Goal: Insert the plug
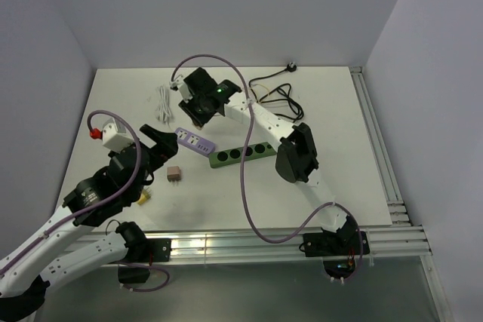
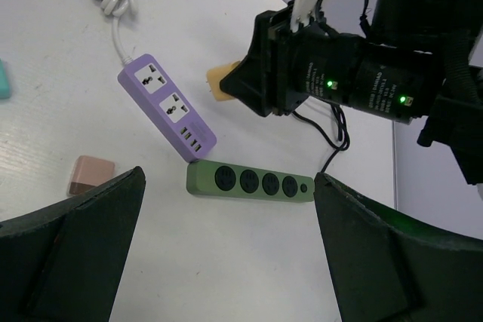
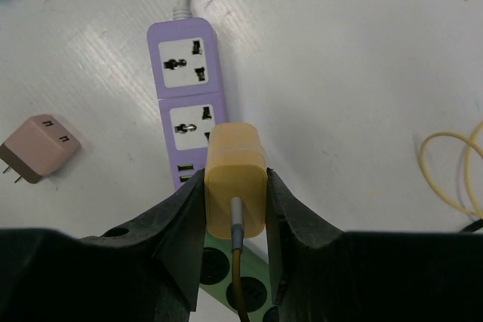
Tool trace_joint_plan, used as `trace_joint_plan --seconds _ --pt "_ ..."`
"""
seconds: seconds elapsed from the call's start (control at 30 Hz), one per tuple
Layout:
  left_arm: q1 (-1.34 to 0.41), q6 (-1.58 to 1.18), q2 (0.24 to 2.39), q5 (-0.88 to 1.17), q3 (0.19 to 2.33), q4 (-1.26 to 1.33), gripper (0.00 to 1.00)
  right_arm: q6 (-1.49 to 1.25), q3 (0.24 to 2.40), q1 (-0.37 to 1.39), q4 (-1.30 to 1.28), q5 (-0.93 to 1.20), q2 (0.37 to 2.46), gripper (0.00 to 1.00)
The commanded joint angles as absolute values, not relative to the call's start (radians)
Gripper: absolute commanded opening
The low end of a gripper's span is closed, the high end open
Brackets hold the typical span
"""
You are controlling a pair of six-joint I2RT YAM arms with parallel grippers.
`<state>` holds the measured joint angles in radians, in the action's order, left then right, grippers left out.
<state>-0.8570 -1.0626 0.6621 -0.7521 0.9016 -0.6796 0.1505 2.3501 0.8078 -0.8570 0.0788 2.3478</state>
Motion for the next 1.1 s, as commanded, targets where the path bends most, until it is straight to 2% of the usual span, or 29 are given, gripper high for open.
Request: trace_joint_plan --seconds 0.0,0.77,1.07 --pt "-0.854 -1.048 0.652 -0.782 0.887 -0.678 0.99 0.167 2.378 0.838 -0.85 0.103 2.362 0.0" --pt "-0.853 -1.049 0.649 -0.764 0.874 -0.669 0.99 0.221 2.361 0.881 -0.858 0.005 2.428 0.0" --pt "-0.853 -1.046 0.644 -0.767 0.871 -0.667 0.99 0.241 2.349 0.881 -0.841 0.035 2.444 0.0"
